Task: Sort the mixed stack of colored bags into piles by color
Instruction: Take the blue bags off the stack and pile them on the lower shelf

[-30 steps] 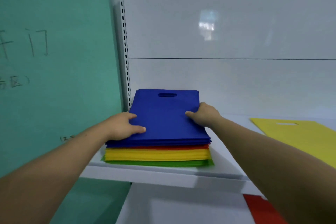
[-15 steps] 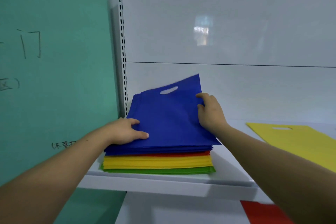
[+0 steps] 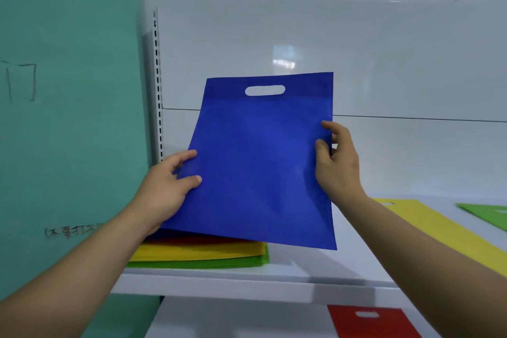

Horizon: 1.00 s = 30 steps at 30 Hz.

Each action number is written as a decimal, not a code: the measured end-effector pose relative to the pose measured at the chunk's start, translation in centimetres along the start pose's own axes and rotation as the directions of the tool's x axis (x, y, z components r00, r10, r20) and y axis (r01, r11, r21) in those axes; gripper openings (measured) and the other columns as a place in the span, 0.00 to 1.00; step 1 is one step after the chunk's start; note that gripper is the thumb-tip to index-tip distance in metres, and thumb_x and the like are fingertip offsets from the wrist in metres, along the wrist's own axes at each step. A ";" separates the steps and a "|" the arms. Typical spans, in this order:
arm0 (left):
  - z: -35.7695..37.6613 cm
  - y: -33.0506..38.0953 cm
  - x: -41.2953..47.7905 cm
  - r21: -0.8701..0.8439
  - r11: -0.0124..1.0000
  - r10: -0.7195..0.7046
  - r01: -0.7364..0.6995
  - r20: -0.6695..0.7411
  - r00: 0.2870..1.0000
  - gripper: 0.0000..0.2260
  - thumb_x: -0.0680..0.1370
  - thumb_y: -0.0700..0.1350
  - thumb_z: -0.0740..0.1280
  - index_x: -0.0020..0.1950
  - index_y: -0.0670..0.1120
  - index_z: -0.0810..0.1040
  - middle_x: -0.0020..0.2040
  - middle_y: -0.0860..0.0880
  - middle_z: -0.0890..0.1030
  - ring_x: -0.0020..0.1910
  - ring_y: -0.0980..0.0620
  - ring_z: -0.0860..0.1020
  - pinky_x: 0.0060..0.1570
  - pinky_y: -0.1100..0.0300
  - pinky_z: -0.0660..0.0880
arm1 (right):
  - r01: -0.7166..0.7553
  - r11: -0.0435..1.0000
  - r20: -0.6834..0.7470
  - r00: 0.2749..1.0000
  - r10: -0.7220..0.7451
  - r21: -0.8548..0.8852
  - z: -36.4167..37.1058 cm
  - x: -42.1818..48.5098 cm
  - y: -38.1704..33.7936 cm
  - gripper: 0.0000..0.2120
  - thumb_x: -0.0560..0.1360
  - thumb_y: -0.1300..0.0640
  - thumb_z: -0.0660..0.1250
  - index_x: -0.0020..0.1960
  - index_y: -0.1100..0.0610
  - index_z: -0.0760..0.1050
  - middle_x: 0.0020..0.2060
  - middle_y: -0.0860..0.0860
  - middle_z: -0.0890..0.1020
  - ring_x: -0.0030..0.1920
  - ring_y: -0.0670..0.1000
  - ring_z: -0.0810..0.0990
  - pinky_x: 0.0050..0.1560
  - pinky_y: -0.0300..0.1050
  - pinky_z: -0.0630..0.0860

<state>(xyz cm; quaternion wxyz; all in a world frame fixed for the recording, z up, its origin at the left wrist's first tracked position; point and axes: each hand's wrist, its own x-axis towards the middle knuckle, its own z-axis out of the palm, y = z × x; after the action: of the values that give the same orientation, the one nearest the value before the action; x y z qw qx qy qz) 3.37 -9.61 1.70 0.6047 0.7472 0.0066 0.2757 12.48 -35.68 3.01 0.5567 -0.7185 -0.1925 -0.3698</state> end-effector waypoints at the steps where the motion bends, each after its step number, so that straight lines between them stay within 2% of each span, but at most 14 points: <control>1: 0.8 0.1 -0.6 0.014 1.000 0.023 -0.023 0.006 1.000 0.21 0.77 0.34 0.65 0.66 0.53 0.73 0.59 0.49 0.77 0.53 0.52 0.79 0.50 0.54 0.78 | -0.006 1.000 0.011 1.000 0.006 -0.020 -1.0 0.0 0.3 0.16 0.80 0.59 0.60 0.65 0.47 0.68 0.45 0.35 0.69 0.39 0.36 0.72 0.41 0.25 0.66; 3: 2.4 0.0 -1.5 0.091 0.993 0.073 -0.073 0.007 0.997 0.23 0.77 0.34 0.66 0.68 0.53 0.71 0.60 0.50 0.78 0.54 0.52 0.79 0.56 0.51 0.77 | -0.017 0.998 0.040 0.999 0.019 -0.053 -3.0 -0.1 0.8 0.17 0.80 0.58 0.62 0.67 0.48 0.67 0.45 0.34 0.69 0.39 0.27 0.70 0.39 0.20 0.65; 4: 3.1 -0.1 -2.0 0.138 0.987 0.087 -0.087 0.007 0.996 0.23 0.76 0.36 0.66 0.68 0.55 0.71 0.61 0.51 0.78 0.55 0.52 0.79 0.58 0.49 0.76 | -0.025 0.998 0.049 0.998 0.028 -0.060 -4.0 -0.2 1.2 0.18 0.79 0.57 0.62 0.68 0.48 0.67 0.46 0.35 0.71 0.40 0.25 0.69 0.39 0.19 0.64; 6: 4.7 -0.1 -3.2 0.184 0.979 0.092 -0.092 0.008 0.996 0.24 0.76 0.37 0.67 0.69 0.57 0.70 0.63 0.52 0.76 0.58 0.53 0.78 0.60 0.49 0.75 | -0.038 0.997 0.051 0.998 0.042 -0.070 -6.1 -0.6 2.0 0.18 0.80 0.57 0.62 0.69 0.49 0.67 0.51 0.38 0.72 0.41 0.27 0.70 0.40 0.18 0.64; 8: 6.5 -0.1 -4.6 0.188 0.979 0.084 -0.084 0.009 0.996 0.24 0.76 0.37 0.67 0.70 0.56 0.70 0.64 0.53 0.75 0.59 0.53 0.76 0.61 0.50 0.74 | -0.045 0.995 0.049 0.998 0.050 -0.094 -8.0 -1.3 3.0 0.19 0.80 0.57 0.61 0.69 0.50 0.67 0.54 0.40 0.72 0.41 0.34 0.71 0.40 0.18 0.63; 11: 9.1 0.2 -7.2 0.222 0.972 0.074 -0.079 0.029 0.997 0.25 0.77 0.38 0.67 0.71 0.55 0.69 0.65 0.52 0.75 0.60 0.54 0.75 0.61 0.52 0.74 | -0.067 0.989 0.051 0.996 0.074 -0.134 -10.9 -2.7 4.4 0.19 0.80 0.57 0.61 0.70 0.51 0.67 0.56 0.41 0.71 0.43 0.38 0.68 0.41 0.17 0.63; 16: 12.9 1.1 -11.4 0.158 0.987 0.012 -0.026 0.092 0.996 0.24 0.77 0.35 0.65 0.71 0.50 0.68 0.62 0.55 0.73 0.58 0.57 0.74 0.55 0.60 0.74 | -0.129 0.973 0.037 0.990 0.138 -0.191 -16.4 -5.7 4.8 0.19 0.80 0.57 0.61 0.70 0.50 0.67 0.56 0.41 0.71 0.48 0.44 0.71 0.45 0.26 0.64; 20: 14.6 1.2 -14.3 0.148 0.989 0.003 -0.029 0.172 0.985 0.24 0.77 0.35 0.65 0.71 0.50 0.68 0.66 0.51 0.73 0.62 0.52 0.74 0.60 0.52 0.75 | -0.156 0.952 -0.020 0.988 0.156 -0.265 -20.6 -8.6 3.8 0.19 0.79 0.58 0.62 0.70 0.51 0.68 0.56 0.42 0.72 0.48 0.46 0.71 0.47 0.27 0.63; 24: 15.1 1.6 -17.7 0.125 0.992 -0.018 -0.013 0.245 0.969 0.23 0.78 0.35 0.65 0.70 0.52 0.69 0.65 0.50 0.75 0.60 0.49 0.76 0.57 0.49 0.77 | -0.222 0.926 -0.058 0.975 0.215 -0.304 -24.0 -12.2 2.0 0.19 0.80 0.57 0.62 0.70 0.50 0.67 0.52 0.45 0.72 0.43 0.45 0.70 0.45 0.30 0.64; 27: 15.1 2.0 -20.3 0.109 0.994 -0.025 -0.006 0.287 0.958 0.23 0.78 0.36 0.65 0.71 0.53 0.69 0.64 0.50 0.75 0.60 0.48 0.77 0.58 0.48 0.76 | -0.275 0.904 -0.080 0.961 0.263 -0.327 -26.1 -14.6 0.0 0.20 0.80 0.56 0.62 0.71 0.48 0.67 0.52 0.45 0.73 0.47 0.47 0.71 0.49 0.36 0.67; 30: 15.3 2.1 -22.8 0.110 0.994 -0.039 0.006 0.304 0.952 0.23 0.78 0.37 0.65 0.71 0.52 0.68 0.65 0.52 0.73 0.61 0.49 0.75 0.59 0.48 0.76 | -0.306 0.880 -0.086 0.951 0.295 -0.363 -28.1 -16.7 -1.8 0.20 0.80 0.55 0.61 0.71 0.48 0.66 0.58 0.47 0.74 0.53 0.48 0.72 0.55 0.40 0.69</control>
<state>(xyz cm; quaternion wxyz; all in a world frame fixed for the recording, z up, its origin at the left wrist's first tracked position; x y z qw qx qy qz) -10.27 -31.77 -7.41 0.5603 0.8123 -0.0637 0.1489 -8.55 -59.34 -5.30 0.4635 -0.8268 0.0029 -0.3188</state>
